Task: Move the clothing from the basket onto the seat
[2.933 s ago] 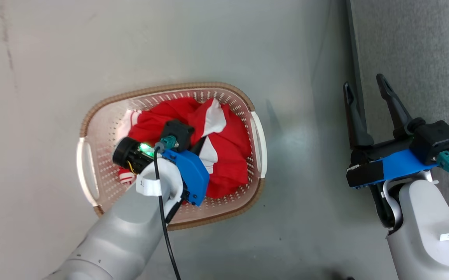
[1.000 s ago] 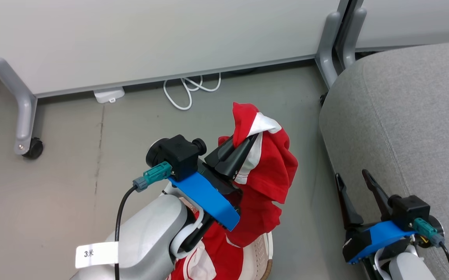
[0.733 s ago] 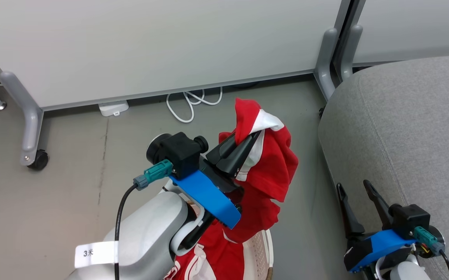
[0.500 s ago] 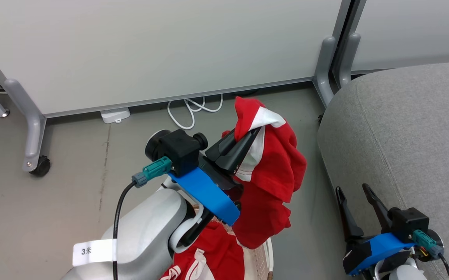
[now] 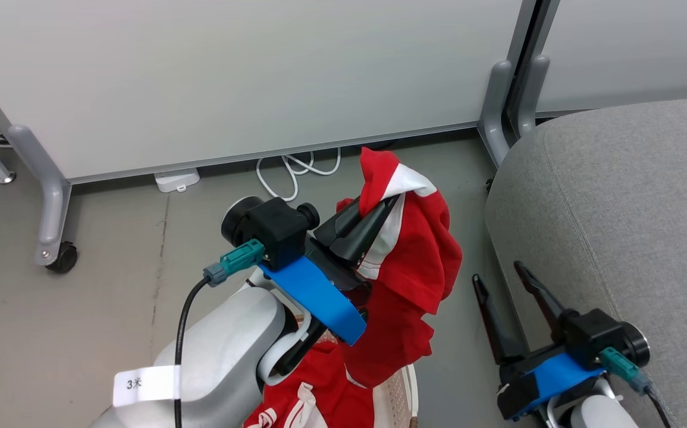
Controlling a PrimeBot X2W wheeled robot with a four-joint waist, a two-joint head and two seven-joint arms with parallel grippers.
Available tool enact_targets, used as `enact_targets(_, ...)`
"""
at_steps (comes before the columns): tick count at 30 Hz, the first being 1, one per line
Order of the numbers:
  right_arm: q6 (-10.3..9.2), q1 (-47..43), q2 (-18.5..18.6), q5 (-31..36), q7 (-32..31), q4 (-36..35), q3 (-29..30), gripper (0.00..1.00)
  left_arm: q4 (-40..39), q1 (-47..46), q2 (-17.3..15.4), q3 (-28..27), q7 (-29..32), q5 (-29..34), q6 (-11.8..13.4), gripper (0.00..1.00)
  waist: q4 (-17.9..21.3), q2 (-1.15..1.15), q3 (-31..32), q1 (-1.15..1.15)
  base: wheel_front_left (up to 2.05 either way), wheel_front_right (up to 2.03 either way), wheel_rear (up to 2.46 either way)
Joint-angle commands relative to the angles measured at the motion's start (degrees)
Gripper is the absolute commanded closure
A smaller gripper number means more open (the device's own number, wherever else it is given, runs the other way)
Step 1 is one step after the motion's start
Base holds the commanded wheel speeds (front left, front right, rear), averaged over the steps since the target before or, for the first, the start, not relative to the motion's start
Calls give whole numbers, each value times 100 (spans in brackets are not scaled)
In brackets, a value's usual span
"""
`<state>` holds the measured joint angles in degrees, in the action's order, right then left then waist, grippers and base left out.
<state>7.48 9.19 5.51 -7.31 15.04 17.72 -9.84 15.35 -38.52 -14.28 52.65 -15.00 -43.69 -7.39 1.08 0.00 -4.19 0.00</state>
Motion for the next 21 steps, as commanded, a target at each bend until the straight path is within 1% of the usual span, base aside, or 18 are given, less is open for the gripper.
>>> enact_targets(1, 3, 33, 52, 30, 22, -47, -66, 0, 15, -64, -14, -7, -28, 41, -14, 100, -2, 0, -2, 0, 0, 0, 0)
enact_targets(9, 2, 358, 343, -46, 22, -400, -911, 0, 60, -89, -3, -30, -27, 100, -14, 100, -13, 0, -47, 0, 0, 0, 0)
enact_targets(14, 2, 710, 439, -52, 22, -271, -1317, 0, 83, -121, 21, -17, -28, 123, -14, 100, -26, 0, -80, 0, 0, 0, 0)
enact_targets(21, 3, 1183, 466, -97, 22, -93, -1685, 0, 90, -175, 77, 19, -28, 143, -14, 100, -94, 0, -115, 0, 0, 0, 0)
